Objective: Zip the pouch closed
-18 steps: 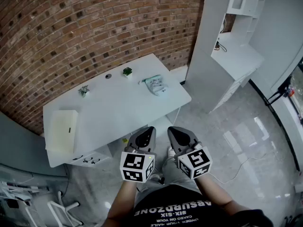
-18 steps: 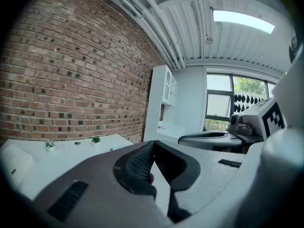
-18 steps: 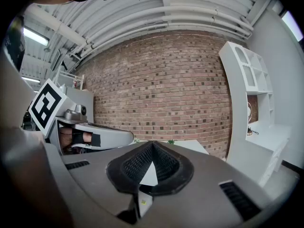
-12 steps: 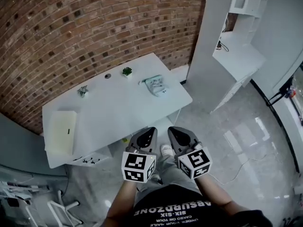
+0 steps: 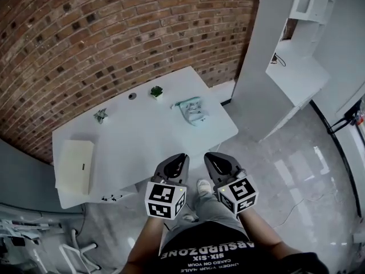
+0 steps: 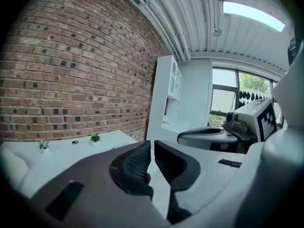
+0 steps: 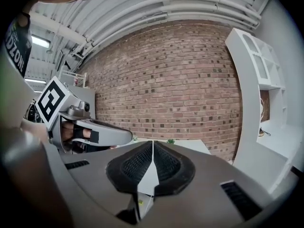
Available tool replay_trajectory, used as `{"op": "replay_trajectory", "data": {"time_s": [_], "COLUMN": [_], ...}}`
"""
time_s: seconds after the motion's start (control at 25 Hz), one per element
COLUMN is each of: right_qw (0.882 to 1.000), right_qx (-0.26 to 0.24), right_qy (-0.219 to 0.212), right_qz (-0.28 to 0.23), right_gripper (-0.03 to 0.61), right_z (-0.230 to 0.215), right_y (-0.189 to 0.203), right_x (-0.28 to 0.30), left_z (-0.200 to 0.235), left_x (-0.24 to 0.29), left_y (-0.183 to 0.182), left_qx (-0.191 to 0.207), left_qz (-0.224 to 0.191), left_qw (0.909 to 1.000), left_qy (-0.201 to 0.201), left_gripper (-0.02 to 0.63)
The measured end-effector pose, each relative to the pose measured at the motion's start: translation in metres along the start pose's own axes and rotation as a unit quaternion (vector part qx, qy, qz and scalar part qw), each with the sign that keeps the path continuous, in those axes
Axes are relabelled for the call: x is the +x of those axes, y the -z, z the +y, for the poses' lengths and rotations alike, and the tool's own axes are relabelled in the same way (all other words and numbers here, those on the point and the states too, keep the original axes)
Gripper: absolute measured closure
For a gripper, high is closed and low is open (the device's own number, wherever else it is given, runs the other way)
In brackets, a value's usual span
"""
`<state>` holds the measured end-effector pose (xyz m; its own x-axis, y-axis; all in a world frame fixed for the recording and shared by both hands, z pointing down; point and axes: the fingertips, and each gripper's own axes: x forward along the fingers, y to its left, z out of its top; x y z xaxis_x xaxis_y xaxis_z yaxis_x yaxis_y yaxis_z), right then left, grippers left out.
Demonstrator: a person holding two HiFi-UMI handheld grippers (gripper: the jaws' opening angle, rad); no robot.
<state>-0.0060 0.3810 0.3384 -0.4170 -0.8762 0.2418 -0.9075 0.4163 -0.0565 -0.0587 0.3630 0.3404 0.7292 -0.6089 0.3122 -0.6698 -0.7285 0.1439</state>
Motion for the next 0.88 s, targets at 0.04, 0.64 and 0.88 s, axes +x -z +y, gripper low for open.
{"op": "replay_trajectory", "data": {"time_s": [0.04, 0.64, 0.88], "right_qw": [1.0, 1.0, 0.999], "right_qx": [0.001, -0.006, -0.013], "right_qy": [-0.001, -0.016, -0.031], "right_qz": [0.001, 0.025, 0.04], "right_gripper": [0.574, 0.467, 0.465], "right_z": [-0.006, -0.096, -0.129], "right_y": [-0.002, -0.007, -0.001], "right_x": [0.006, 0.064, 0.083], "left_z": [0.004, 0.053, 0.064], "left_x": [0.007, 0.097, 0.128], "left_y": [-0.002, -0.021, -0.017], "left_qx": [0.0, 0.011, 0.012], "left_qz": [0.002, 0.029, 0.054], "left_qw": [1.0, 0.9994, 0.9981], "left_qy": [0.0, -0.018, -0.029], "left_gripper": [0.606, 0.506, 0.482]}}
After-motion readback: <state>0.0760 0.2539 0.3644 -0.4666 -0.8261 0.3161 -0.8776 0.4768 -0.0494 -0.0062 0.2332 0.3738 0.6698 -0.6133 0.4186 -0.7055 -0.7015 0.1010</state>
